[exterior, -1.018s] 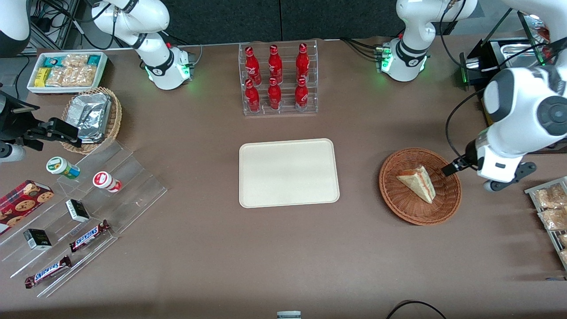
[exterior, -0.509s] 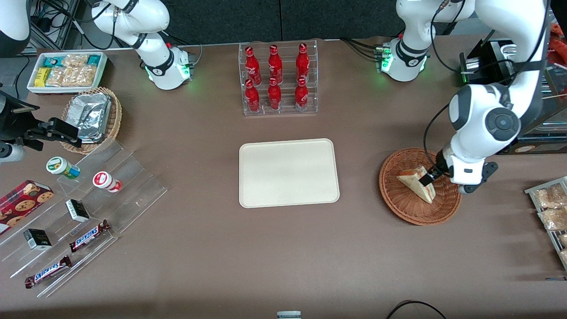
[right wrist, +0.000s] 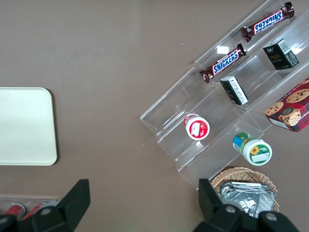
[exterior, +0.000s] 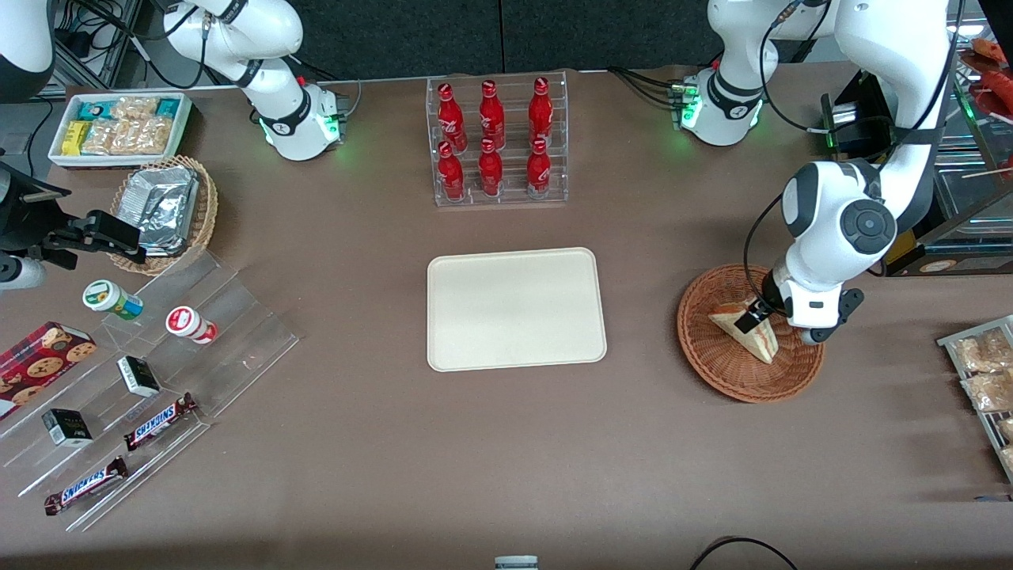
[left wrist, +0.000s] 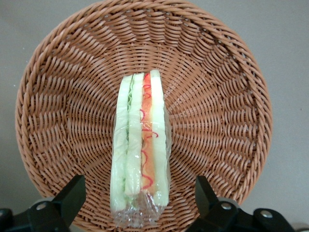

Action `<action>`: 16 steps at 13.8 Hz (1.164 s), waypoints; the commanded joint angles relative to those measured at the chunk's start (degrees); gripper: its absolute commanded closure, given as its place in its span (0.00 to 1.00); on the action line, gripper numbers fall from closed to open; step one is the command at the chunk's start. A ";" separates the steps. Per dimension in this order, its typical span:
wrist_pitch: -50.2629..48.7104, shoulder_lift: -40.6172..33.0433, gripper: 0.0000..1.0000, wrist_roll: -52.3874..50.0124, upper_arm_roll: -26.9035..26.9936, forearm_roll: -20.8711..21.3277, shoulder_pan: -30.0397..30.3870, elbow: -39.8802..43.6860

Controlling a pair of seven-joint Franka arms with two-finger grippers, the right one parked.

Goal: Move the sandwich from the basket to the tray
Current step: 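Lower the open left gripper around the wrapped sandwich and close it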

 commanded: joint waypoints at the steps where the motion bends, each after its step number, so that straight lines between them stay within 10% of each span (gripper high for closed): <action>1: 2.06 1.17 0.00 -1.34 0.19 -0.93 -0.68 -0.42; 4: 3.20 2.48 0.03 -1.34 0.19 -0.93 -0.85 -0.42; 8: 3.03 3.10 1.00 -2.13 0.19 -0.93 -0.85 -0.34; 16: -17.74 -1.90 1.00 0.06 0.19 3.28 -4.97 10.00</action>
